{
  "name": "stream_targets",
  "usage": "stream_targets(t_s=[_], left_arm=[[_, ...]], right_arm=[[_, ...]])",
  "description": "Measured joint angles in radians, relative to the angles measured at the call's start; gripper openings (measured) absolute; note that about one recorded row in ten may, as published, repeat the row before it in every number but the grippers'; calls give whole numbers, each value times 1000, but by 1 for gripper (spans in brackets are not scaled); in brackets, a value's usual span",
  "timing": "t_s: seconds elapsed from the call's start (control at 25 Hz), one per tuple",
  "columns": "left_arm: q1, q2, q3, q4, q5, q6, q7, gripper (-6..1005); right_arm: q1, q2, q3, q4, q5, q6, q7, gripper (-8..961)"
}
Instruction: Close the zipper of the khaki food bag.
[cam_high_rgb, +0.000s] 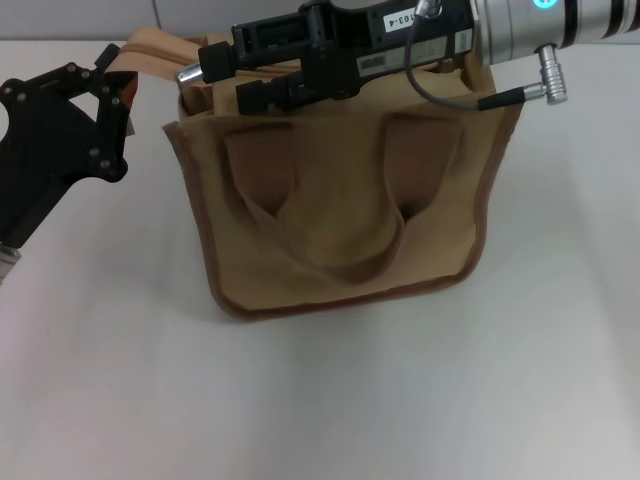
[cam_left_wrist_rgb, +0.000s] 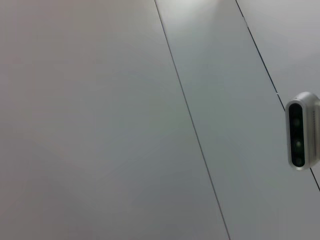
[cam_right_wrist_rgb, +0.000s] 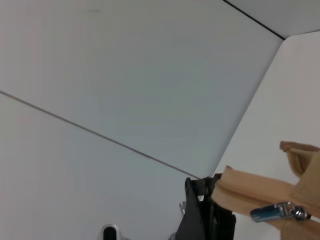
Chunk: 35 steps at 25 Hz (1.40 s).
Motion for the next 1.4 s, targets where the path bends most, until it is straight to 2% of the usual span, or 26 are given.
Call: stream_targets(t_s=[0.44,0.92,1.4], left_arm=[[-13,-2,3,-15,8,40,15,14],[-37,-2,17,-50,11,96,49,14],[-52,-2,14,-60,6,93,39,14]], right_arm=[[1,19,2,28,5,79,11,780],[3,29,-3,32,19,97,11,780],[4,33,-6,32,17,105,5,780]])
